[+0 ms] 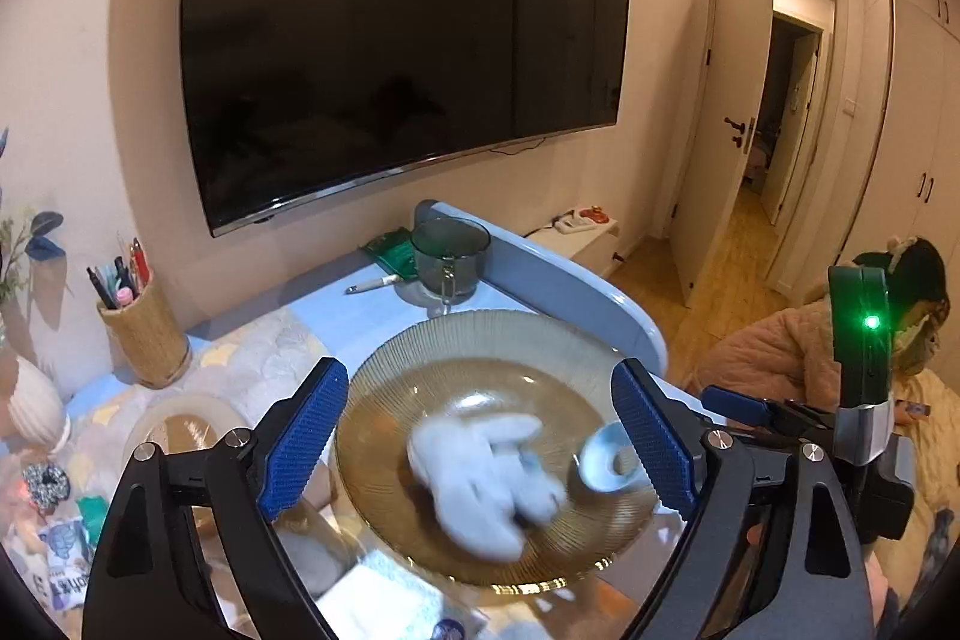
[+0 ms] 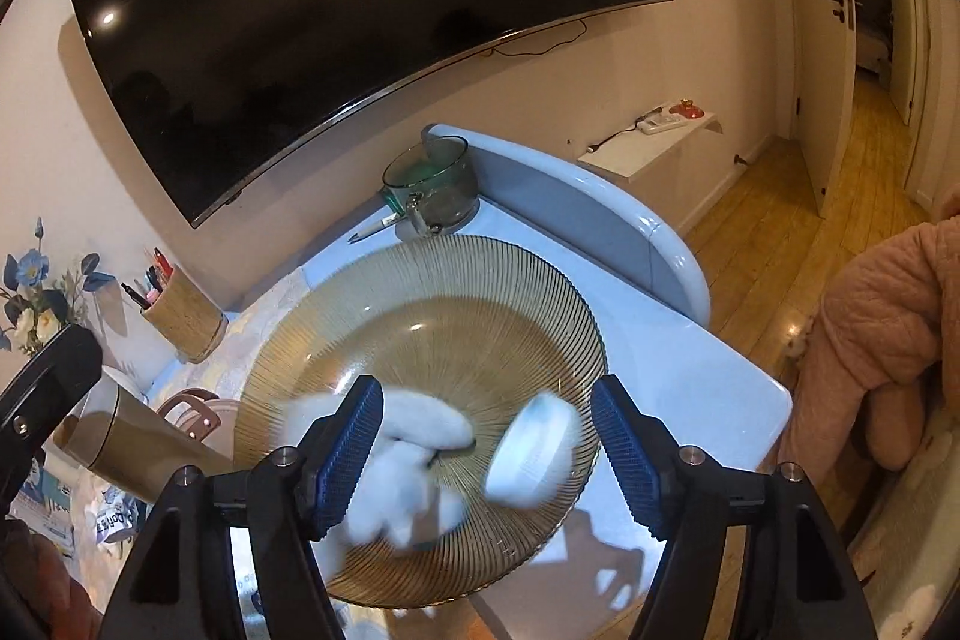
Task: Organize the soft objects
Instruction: 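Carry both items to the glass plate and release them there, then return both open tools to the bed toward the white bunny and wipes pack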
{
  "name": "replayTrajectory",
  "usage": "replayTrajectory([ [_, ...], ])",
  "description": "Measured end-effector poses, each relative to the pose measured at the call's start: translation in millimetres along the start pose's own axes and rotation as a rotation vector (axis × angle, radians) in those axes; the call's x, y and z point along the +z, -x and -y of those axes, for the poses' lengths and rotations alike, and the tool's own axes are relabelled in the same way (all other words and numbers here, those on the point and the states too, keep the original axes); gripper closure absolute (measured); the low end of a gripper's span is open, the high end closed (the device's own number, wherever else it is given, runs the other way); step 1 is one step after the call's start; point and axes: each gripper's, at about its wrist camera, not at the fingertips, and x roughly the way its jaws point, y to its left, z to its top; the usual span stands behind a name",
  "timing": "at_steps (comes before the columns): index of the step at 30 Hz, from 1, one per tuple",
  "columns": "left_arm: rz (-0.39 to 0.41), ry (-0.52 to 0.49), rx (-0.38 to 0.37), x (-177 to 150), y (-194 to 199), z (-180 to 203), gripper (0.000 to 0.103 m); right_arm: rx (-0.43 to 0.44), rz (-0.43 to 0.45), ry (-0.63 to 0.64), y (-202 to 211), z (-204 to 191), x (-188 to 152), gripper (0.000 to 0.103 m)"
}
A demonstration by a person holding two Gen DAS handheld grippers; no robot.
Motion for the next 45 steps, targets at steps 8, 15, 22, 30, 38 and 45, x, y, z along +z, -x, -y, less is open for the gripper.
replayTrajectory([
  [8, 0.074, -0.011, -0.025, -14, 82, -12, 0.014, 0.017, 0.031, 0.09, 35, -21, -23, 0.033],
  [15, 0.134, 0.019, 0.147, -57, 190, -87, 0.014, 0.154, 0.026, 0.291, 69, -76, -79, 0.033],
  [22, 0.143, 0.185, 0.407, -90, 284, -201, 0.011, 0.282, -0.01, 0.524, 79, -170, -138, 0.032],
  [30, 0.067, 0.377, 0.565, -180, 283, -289, 0.002, 0.446, -0.091, 0.689, 52, -298, -213, 0.013],
  [38, -0.047, 0.492, 0.593, -271, 206, -340, 0.002, 0.413, -0.034, 0.755, -14, -349, -266, 0.012],
  [45, -0.137, 0.537, 0.594, -298, 178, -363, 0.002, 0.4, -0.132, 0.633, -54, -340, -258, 0.012],
])
